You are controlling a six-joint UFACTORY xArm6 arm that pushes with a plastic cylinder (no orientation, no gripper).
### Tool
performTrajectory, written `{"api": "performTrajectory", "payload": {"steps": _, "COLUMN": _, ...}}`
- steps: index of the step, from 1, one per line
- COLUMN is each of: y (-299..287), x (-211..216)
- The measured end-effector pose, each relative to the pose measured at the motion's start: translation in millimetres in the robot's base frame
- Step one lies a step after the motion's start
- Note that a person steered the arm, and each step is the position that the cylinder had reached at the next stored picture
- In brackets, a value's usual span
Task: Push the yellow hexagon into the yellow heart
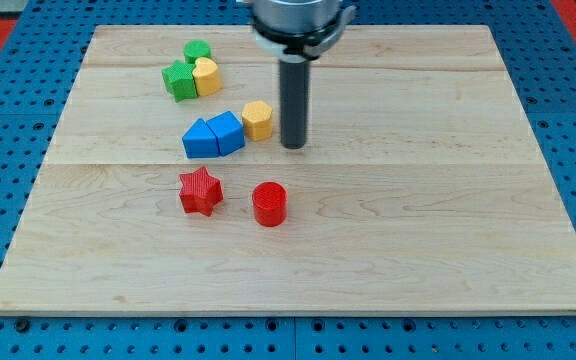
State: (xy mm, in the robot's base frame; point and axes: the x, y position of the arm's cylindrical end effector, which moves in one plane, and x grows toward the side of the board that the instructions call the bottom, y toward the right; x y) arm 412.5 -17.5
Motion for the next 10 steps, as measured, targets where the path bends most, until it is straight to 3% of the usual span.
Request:
{"api": "performTrajectory", "payload": {"steps": 2, "y": -50, "x": -58}}
{"api": "performTrajectory", "payload": {"steps": 3, "y": -46, "x": -76}}
{"api": "performTrajectory", "payload": {"steps": 4, "y": -3, "x": -71}}
{"api": "performTrajectory", "payload": {"steps": 5, "y": -66, "x": -73}}
{"api": "performTrajectory", "payload": {"steps": 6, "y": -73, "x": -73}}
{"api": "performTrajectory", "payload": {"steps": 8, "y": 4, "x": -79}}
{"api": "performTrajectory", "payload": {"steps": 9, "y": -28, "x": -97}}
{"api": "performTrajectory", "payload": {"steps": 10, "y": -52, "x": -81}}
